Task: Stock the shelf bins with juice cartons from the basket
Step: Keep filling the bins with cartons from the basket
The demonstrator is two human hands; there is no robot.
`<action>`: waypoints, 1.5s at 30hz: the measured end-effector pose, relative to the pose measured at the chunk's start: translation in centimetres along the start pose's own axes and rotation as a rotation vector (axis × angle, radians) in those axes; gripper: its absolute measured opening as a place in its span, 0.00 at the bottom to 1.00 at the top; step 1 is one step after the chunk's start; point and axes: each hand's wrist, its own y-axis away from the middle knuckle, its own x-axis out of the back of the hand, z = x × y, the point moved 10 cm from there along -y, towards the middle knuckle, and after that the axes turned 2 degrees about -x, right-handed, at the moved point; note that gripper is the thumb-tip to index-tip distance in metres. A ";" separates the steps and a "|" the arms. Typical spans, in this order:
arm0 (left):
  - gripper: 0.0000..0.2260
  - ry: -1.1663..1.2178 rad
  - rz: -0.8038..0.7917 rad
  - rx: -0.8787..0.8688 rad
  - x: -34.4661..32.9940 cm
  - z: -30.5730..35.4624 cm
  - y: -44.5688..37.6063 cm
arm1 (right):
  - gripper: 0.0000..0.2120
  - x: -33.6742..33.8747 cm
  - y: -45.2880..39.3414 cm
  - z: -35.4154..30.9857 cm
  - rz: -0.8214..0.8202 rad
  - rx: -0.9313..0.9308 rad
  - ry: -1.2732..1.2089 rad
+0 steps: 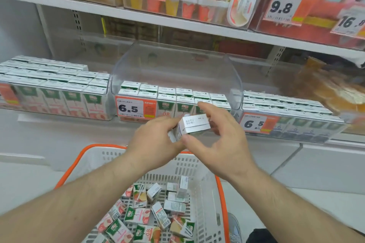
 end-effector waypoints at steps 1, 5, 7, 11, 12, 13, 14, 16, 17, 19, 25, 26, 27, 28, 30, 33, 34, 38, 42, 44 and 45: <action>0.22 0.005 -0.010 -0.024 -0.5 1.2 -0.6 | 0.35 0.6 -0.3 0.5 0.006 -0.015 0.033; 0.18 0.006 -0.009 -0.082 -2.8 5.1 -3.2 | 0.25 4.0 -1.5 2.2 0.153 -0.031 0.142; 0.16 0.040 0.014 -0.116 -3.8 6.7 -4.5 | 0.21 6.1 -1.9 3.7 0.225 -0.088 0.121; 0.23 0.142 0.059 -0.169 -5.5 9.2 -6.5 | 0.07 11.8 -3.2 7.5 0.393 -0.294 -0.097; 0.26 0.164 0.052 -0.158 -6.0 9.6 -7.1 | 0.05 13.0 -3.8 8.4 0.444 -0.317 -0.145; 0.28 0.183 0.039 -0.145 -6.5 10.0 -7.6 | 0.04 14.0 -4.4 9.2 0.489 -0.338 -0.192; 0.29 0.194 0.015 -0.130 -7.2 10.4 -8.1 | 0.05 14.9 -5.1 10.1 0.534 -0.360 -0.235; 0.30 0.200 -0.038 -0.100 -8.7 10.8 -8.8 | 0.05 16.1 -6.8 12.0 0.603 -0.401 -0.255; 0.30 0.201 -0.060 -0.081 -9.2 10.8 -9.0 | 0.06 16.5 -7.9 12.8 0.617 -0.423 -0.233; 0.29 0.204 -0.090 -0.045 -10.0 10.6 -9.3 | 0.08 16.3 -10.8 14.8 0.574 -0.482 -0.155; 0.25 0.229 -0.126 -0.035 -10.6 9.6 -9.7 | 0.16 9.4 -18.3 18.8 0.081 -0.573 0.144; 0.25 0.248 -0.131 -0.028 -10.6 9.4 -9.8 | 0.13 8.2 -18.9 19.0 0.009 -0.571 0.161; 0.25 0.273 -0.135 -0.019 -10.5 9.3 -9.9 | 0.10 7.2 -19.4 19.1 -0.051 -0.569 0.180; 0.24 0.298 -0.134 -0.010 -10.5 9.1 -10.0 | 0.09 6.4 -19.6 19.0 -0.105 -0.560 0.207; 0.24 0.327 -0.129 -0.005 -10.4 8.9 -10.1 | 0.10 5.6 -19.8 18.8 -0.157 -0.561 0.255; 0.23 0.344 -0.114 -0.007 -10.5 8.7 -10.2 | 0.10 4.1 -20.3 18.6 -0.278 -0.543 0.314; 0.22 0.347 -0.110 -0.009 -10.5 8.6 -10.3 | 0.14 3.9 -20.3 18.4 -0.289 -0.548 0.295; 0.22 0.353 -0.114 -0.021 -10.6 8.7 -10.4 | 0.30 3.3 -19.9 19.0 -0.337 -0.641 0.119; 0.22 0.357 -0.143 -0.013 -10.5 8.7 -10.5 | 0.40 3.2 -19.6 19.4 -0.353 -0.673 0.176; 0.21 0.366 -0.155 -0.003 -10.4 8.7 -10.5 | 0.40 3.3 -19.6 19.3 -0.343 -0.684 0.178; 0.21 0.369 -0.163 0.003 -10.3 8.7 -10.5 | 0.40 3.3 -19.6 19.3 -0.349 -0.688 0.185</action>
